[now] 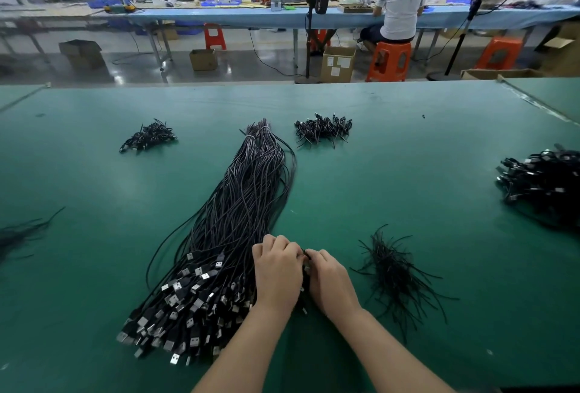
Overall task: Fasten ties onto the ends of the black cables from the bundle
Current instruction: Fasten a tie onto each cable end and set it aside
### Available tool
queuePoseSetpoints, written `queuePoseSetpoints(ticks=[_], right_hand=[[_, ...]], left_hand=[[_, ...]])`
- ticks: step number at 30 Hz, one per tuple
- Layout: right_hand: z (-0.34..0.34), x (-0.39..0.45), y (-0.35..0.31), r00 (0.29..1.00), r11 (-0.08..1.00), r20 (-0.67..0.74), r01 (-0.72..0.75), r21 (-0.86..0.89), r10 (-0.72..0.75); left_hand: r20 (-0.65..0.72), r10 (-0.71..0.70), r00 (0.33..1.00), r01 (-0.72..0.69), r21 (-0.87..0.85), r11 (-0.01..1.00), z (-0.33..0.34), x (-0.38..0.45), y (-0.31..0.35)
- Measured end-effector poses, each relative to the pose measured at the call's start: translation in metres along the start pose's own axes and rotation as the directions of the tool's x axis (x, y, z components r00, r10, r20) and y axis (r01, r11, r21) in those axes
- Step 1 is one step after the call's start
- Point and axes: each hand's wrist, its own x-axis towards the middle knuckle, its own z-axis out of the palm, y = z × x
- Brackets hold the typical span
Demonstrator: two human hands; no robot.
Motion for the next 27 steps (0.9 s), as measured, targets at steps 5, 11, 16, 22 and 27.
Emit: queuePoseSetpoints(ticks=[5, 11, 16, 22, 27], right_hand=[[-0.002, -0.002, -0.002, 0.997, 0.998, -0.044, -0.065, 0.024, 0.066], [-0.004, -0.004, -0.002, 0.988, 0.989, -0.052, -0.143, 0.049, 0.145], [-0.005, -0.005, -0.002, 0.983, 0.985, -0.085, -0.153, 0.082, 0.160], [-0.006, -0.006, -0.002, 0.989, 0.994, -0.123, -0.074, 0.074, 0.083], [-0.006, -0.007, -0.003, 0.980, 0.996, -0.198, 0.025, 0.084, -0.008]], left_hand=[[0.180, -0.003, 0.984, -0.015, 0.099, 0.995, -0.003, 0.013, 0.007], [0.367, -0.281, 0.887, 0.382, -0.239, 0.893, -0.002, 0.022, 0.027], [0.479, -0.421, 0.770, 0.636, -0.526, 0.565, -0.004, 0.017, 0.041], [0.455, -0.497, 0.739, 0.671, -0.564, 0.481, -0.010, 0.016, 0.041], [0.528, -0.502, 0.685, 0.711, -0.635, 0.302, -0.018, 0.019, 0.034]])
